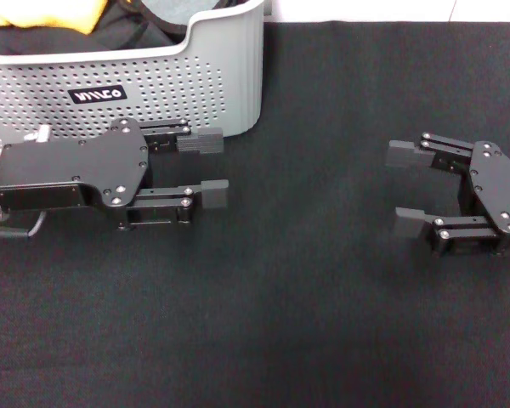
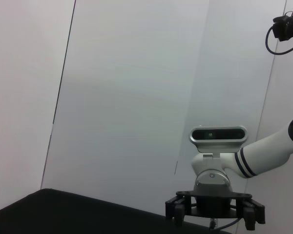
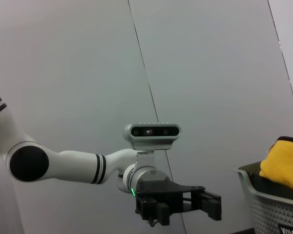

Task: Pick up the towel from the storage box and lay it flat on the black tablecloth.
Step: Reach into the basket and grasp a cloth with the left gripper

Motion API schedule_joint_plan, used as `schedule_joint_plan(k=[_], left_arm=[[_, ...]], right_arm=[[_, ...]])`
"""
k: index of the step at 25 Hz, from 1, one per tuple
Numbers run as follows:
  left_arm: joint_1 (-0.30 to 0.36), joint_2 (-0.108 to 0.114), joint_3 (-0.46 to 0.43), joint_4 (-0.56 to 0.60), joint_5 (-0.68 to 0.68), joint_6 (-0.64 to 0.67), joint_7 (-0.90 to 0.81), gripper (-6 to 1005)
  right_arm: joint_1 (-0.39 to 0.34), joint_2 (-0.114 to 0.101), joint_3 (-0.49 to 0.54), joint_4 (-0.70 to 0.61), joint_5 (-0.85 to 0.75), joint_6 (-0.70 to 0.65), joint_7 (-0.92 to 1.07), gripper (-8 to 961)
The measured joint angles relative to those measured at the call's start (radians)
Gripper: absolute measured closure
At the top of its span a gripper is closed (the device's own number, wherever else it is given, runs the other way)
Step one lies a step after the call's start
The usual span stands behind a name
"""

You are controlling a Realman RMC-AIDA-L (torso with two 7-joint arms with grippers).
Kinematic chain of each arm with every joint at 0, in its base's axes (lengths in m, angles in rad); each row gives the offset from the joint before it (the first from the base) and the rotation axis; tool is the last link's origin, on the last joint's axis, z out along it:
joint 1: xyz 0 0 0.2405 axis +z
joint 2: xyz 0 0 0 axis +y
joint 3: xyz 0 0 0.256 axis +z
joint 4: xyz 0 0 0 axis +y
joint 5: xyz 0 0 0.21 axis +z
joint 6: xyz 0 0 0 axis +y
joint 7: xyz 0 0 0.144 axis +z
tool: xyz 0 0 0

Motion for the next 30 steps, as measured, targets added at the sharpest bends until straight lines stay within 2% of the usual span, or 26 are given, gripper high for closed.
schedule_joint_plan(k=[25,28,30], left_arm=[[-0.001,0.000,0.000,0.000,-0.006,-0.014,0.003,323],[-0.003,0.000,-0.019,0.004,-0.010,-0.014,0.003,323],[-0.012,0.000,-0.061,0.007,-0.010,-0.014,-0.002,323]], right_arm=[[0.005,0.000,0.000,0.000,-0.001,0.025,-0.010,91],[0.005,0.000,0.000,0.000,-0.001,0.038,-0.012,91],[0.004,0.000,0.000,0.000,-0.001,0.066,-0.013,90]])
